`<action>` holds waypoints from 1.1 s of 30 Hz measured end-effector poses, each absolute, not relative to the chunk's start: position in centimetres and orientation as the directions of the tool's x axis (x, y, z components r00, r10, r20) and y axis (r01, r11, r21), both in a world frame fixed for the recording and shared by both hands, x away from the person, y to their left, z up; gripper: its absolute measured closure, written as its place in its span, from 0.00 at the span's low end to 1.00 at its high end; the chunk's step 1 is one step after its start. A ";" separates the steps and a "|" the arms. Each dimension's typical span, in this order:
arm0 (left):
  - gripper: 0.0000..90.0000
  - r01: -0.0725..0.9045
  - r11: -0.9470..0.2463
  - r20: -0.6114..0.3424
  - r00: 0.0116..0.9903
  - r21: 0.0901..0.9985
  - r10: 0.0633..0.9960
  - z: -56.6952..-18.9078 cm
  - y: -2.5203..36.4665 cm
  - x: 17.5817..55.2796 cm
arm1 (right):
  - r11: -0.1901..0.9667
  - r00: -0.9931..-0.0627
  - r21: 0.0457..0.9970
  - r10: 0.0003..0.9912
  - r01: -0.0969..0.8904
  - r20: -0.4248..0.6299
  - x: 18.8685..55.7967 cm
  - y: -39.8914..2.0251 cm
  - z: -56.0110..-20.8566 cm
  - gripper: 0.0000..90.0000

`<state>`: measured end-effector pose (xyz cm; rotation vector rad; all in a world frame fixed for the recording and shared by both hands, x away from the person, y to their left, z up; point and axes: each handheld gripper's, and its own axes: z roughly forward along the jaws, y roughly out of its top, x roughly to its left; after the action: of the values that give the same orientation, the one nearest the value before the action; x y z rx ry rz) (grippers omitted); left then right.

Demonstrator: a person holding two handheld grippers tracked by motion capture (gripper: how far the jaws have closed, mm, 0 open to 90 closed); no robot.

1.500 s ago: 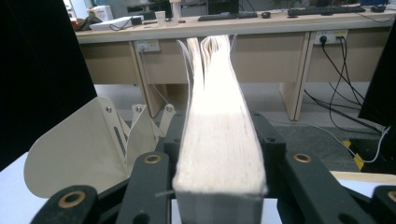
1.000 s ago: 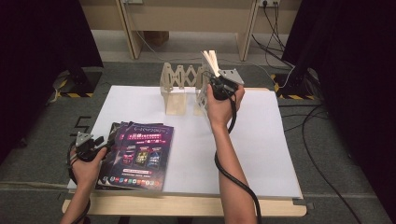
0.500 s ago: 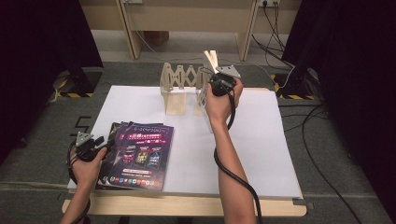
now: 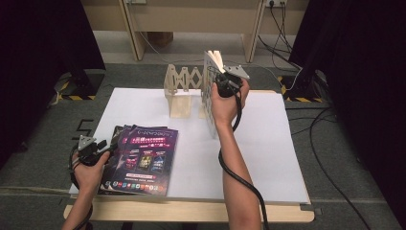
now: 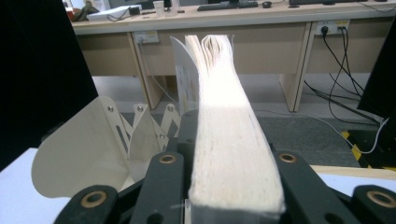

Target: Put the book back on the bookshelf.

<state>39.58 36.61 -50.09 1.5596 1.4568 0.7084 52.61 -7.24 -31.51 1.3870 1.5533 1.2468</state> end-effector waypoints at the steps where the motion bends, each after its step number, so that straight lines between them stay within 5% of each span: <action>1: 0.52 0.487 0.053 -0.147 0.157 0.872 0.977 -50.1 36.6 39.6 | -0.037 -0.182 0.953 0.979 0.301 0.096 52.7 -7.2 -31.4 0.83; 33: 0.52 0.490 0.054 -0.150 0.158 0.870 0.976 -50.1 36.6 39.6 | -0.063 -0.153 0.964 0.983 0.258 0.105 54.4 -6.7 -31.0 0.83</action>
<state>39.60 36.62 -50.10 1.5643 1.4571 0.7037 54.44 -6.72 -31.01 1.3799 1.4836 1.2660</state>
